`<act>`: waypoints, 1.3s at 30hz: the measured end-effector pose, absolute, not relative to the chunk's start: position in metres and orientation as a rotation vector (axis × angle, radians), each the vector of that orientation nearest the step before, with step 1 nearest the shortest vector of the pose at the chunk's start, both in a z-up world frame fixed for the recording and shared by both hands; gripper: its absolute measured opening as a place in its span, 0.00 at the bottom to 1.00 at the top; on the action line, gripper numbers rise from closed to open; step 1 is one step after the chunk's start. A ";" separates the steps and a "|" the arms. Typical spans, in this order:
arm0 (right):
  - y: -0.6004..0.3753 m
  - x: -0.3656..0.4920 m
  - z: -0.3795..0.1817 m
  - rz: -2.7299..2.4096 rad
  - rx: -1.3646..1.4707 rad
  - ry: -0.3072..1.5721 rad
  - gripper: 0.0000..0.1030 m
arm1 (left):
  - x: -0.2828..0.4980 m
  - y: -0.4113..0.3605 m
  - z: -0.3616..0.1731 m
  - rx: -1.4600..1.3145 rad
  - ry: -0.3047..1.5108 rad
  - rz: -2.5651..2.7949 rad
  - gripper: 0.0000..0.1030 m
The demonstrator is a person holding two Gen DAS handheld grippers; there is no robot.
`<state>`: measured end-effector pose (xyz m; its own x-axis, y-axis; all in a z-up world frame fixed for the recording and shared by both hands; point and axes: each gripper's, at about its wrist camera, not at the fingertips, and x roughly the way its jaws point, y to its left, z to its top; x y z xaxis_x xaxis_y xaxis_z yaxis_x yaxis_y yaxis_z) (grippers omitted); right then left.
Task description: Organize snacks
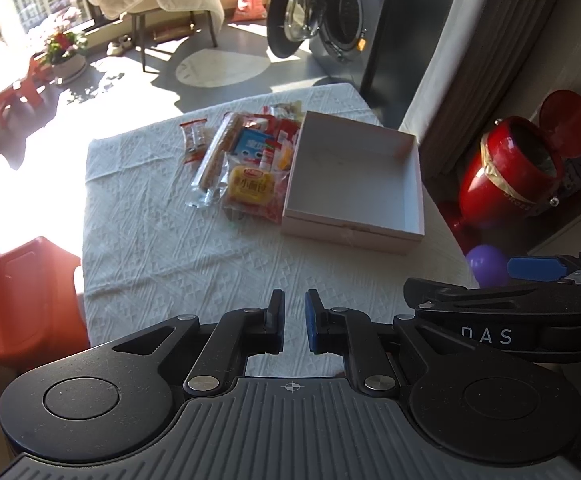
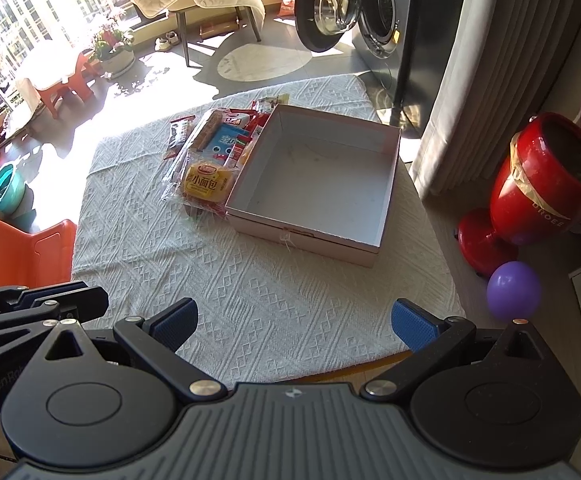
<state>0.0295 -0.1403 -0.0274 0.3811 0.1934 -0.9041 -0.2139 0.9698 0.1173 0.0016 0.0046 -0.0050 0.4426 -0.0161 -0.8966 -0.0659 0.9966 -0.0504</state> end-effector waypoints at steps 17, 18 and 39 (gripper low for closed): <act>-0.139 0.029 -0.028 0.260 -0.021 1.153 1.00 | 0.001 0.006 -0.006 -0.088 1.116 0.029 0.14; -0.139 0.029 -0.028 0.259 -0.022 1.154 1.00 | 0.001 0.005 -0.006 -0.088 1.116 0.028 0.14; -0.142 0.037 -0.034 0.268 -0.019 1.170 1.00 | 0.008 0.004 -0.011 -0.091 1.135 0.037 0.14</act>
<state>0.0366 -0.1422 -0.0336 0.3620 0.1982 -0.9109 -0.2182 0.9680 0.1239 0.0080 0.0039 -0.0113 0.4223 -0.0166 -0.9063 -0.0764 0.9956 -0.0539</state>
